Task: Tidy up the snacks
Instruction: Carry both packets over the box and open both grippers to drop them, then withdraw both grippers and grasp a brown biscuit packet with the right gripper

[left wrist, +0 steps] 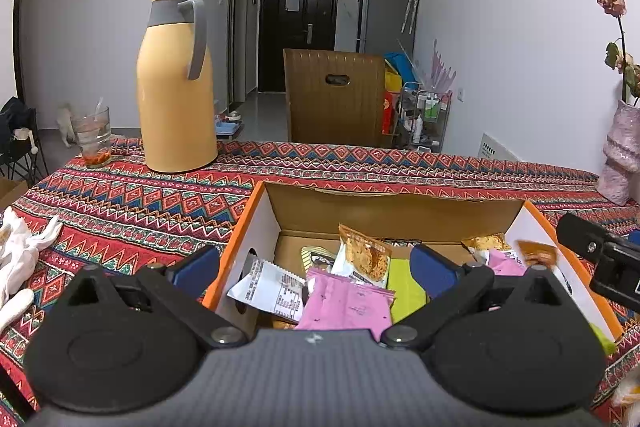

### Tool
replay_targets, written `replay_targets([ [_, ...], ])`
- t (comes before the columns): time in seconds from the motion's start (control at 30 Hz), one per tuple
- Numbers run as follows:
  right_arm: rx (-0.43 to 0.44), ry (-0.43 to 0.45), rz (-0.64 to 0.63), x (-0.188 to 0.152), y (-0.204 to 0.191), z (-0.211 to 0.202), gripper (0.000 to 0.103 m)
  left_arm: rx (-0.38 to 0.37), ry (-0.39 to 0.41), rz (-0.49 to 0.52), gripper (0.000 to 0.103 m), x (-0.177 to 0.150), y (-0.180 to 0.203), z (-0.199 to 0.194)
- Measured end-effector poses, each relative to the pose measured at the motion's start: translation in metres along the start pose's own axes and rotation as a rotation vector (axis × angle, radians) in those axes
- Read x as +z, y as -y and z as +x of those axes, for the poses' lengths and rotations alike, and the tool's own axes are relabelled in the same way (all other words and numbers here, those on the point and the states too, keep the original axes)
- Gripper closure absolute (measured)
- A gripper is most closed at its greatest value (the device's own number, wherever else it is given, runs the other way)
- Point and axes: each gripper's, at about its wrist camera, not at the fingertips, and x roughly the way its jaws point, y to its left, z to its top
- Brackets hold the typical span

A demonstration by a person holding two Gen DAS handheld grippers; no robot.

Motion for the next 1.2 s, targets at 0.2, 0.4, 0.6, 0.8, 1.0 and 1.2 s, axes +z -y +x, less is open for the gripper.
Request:
replay_targets([
  [0.2,-0.003,0.031,-0.01,0.009,-0.001,-0.012,0.0,0.016,0.008,0.003,0.0,0.004,-0.001,-0.022],
  [0.4,-0.012,0.053,-0.013,0.015,-0.003,-0.038,0.0,0.02,0.014,0.013,0.0,0.005,-0.007,-0.051],
  [0.6,-0.004,0.018,-0.034,0.004,-0.007,-0.067,0.0,0.023,-0.015,0.026,0.0,-0.007,-0.016,-0.073],
  [0.8,0.016,-0.079,-0.049,-0.022,-0.013,-0.086,0.0,0.001,-0.092,0.036,0.0,-0.035,-0.025,-0.084],
  [1.0,0.053,-0.196,-0.074,-0.06,-0.022,-0.097,0.0,-0.011,-0.16,0.054,0.0,-0.066,-0.035,-0.09],
  [1.2,0.108,-0.306,-0.126,-0.091,-0.042,-0.099,0.0,0.005,-0.197,0.044,0.0,-0.087,-0.048,-0.093],
])
